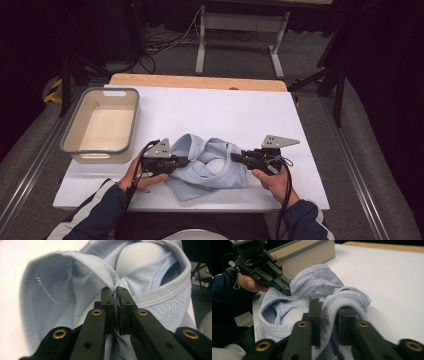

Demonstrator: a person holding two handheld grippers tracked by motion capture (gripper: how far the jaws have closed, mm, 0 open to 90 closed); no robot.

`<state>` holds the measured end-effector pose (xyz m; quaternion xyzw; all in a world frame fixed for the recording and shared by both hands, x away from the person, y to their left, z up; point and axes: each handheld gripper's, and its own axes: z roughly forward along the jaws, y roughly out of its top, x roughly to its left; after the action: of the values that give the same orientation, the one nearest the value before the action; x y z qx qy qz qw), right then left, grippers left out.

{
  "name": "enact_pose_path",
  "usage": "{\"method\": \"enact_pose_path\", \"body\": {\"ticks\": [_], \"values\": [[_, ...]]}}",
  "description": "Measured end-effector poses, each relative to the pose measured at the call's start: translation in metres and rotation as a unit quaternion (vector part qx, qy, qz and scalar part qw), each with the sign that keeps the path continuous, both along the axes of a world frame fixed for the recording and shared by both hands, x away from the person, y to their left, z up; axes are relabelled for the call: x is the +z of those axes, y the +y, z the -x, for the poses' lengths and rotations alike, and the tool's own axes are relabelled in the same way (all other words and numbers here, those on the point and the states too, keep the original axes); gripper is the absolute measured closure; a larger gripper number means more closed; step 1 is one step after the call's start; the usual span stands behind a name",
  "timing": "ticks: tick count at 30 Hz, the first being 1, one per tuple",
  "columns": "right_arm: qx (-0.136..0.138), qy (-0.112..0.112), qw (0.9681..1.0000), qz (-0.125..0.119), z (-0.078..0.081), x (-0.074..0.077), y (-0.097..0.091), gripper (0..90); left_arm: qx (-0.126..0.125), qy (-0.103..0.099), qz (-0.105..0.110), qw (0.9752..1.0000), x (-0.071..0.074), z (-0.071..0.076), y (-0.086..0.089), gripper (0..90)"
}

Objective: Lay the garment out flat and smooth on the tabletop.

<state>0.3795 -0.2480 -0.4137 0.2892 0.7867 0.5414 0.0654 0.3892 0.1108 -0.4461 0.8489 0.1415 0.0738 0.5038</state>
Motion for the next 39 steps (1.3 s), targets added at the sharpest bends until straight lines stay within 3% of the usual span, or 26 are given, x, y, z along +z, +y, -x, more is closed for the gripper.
{"method": "enact_pose_path", "body": {"ticks": [3, 4, 7, 9, 10, 13, 16, 18, 21, 26, 29, 31, 35, 37, 39], "values": [[-0.005, -0.020, 0.9998, -0.004, 0.000, 0.008, -0.001, 86.7, 0.011, -0.011, 0.011, 0.9998, 0.006, -0.002, 0.004, 85.0], [-0.011, -0.029, 0.9995, -0.006, 0.000, 0.012, -0.002, 87.1, 0.024, -0.018, 0.032, 0.9991, 0.013, -0.005, 0.009, 85.0], [-0.021, -0.058, 0.9981, -0.010, 0.001, 0.022, -0.005, 87.3, 0.043, -0.034, 0.058, 0.9968, 0.025, -0.007, 0.014, 85.0], [-0.023, -0.065, 0.9975, -0.013, 0.000, 0.026, -0.006, 87.3, 0.045, -0.037, 0.063, 0.9963, 0.029, -0.008, 0.015, 85.1], [-0.032, -0.086, 0.9958, -0.009, -0.001, 0.036, -0.007, 87.3, 0.056, -0.054, 0.072, 0.9944, 0.038, -0.009, 0.017, 85.0], [-0.036, -0.108, 0.9935, -0.008, -0.005, 0.051, -0.007, 87.3, 0.079, -0.069, 0.084, 0.9910, 0.053, -0.014, 0.020, 85.1], [-0.039, -0.142, 0.9891, 0.001, -0.009, 0.069, -0.004, 87.2, 0.109, -0.096, 0.103, 0.9841, 0.069, -0.015, 0.021, 85.2], [-0.048, -0.158, 0.9863, 0.008, -0.012, 0.082, -0.002, 87.1, 0.119, -0.109, 0.110, 0.9808, 0.078, -0.014, 0.020, 85.2], [-0.051, -0.175, 0.9832, 0.006, -0.019, 0.098, 0.001, 87.0, 0.126, -0.121, 0.113, 0.9781, 0.091, -0.015, 0.018, 85.2], [-0.057, -0.195, 0.9789, 0.018, -0.031, 0.112, 0.010, 87.1, 0.132, -0.113, 0.120, 0.9774, 0.103, -0.024, 0.020, 84.9], [-0.062, -0.200, 0.9776, 0.025, -0.039, 0.113, 0.014, 87.2, 0.143, -0.110, 0.115, 0.9769, 0.103, -0.029, 0.020, 84.9], [-0.068, -0.193, 0.9785, 0.024, -0.044, 0.110, 0.015, 87.2, 0.147, -0.109, 0.112, 0.9768, 0.102, -0.031, 0.020, 84.8], [-0.076, -0.189, 0.9787, 0.026, -0.047, 0.099, 0.017, 87.2, 0.140, -0.102, 0.115, 0.9782, 0.087, -0.036, 0.020, 84.7], [-0.077, -0.189, 0.9786, 0.025, -0.044, 0.092, 0.018, 87.3, 0.146, -0.106, 0.105, 0.9780, 0.083, -0.035, 0.018, 84.6], [-0.072, -0.184, 0.9803, 0.015, -0.041, 0.085, 0.018, 87.4, 0.143, -0.107, 0.090, 0.9798, 0.072, -0.031, 0.013, 84.5]]}}
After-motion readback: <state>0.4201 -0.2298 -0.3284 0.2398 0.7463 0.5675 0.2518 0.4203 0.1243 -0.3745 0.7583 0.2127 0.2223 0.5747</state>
